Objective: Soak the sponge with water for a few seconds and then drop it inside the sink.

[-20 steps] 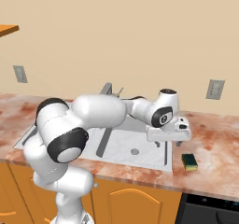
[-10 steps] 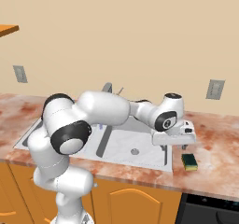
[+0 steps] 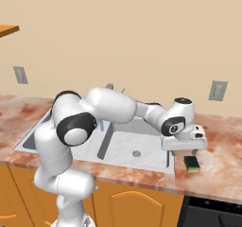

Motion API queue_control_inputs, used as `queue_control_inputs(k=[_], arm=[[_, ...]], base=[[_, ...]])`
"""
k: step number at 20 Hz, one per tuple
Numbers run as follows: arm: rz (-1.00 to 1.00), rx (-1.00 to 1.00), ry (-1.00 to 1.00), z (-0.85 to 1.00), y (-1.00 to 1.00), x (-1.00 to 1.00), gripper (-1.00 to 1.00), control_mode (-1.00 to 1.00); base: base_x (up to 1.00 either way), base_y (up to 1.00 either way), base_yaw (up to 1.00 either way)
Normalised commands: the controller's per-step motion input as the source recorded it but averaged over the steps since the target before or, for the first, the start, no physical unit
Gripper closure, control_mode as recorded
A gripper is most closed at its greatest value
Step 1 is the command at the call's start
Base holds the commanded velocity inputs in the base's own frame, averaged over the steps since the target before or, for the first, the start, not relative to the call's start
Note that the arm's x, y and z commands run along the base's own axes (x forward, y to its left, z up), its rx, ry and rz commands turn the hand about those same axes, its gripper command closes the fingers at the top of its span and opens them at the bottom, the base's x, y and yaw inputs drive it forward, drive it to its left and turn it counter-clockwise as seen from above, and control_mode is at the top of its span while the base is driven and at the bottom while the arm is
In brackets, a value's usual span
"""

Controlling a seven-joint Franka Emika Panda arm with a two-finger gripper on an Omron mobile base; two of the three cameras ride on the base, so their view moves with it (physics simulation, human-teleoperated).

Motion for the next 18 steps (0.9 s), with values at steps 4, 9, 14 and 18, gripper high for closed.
queue_control_inputs(k=[4,9,14,18], arm=[[0.0,0.02,-0.05,0.0,-0.31,0.0,-1.0,-1.0],[0.0,0.02,-0.05,0.0,-0.18,0.0,-1.0,-1.0],[0.0,0.01,-0.04,-0.01,-0.04,0.0,-1.0,-1.0],[0.0,0.0,-0.03,-0.04,0.0,0.0,-1.0,-1.0]], base=[[0.0,0.0,0.0],[0.0,0.0,0.0],[0.0,0.0,0.0],[0.0,0.0,0.0]])
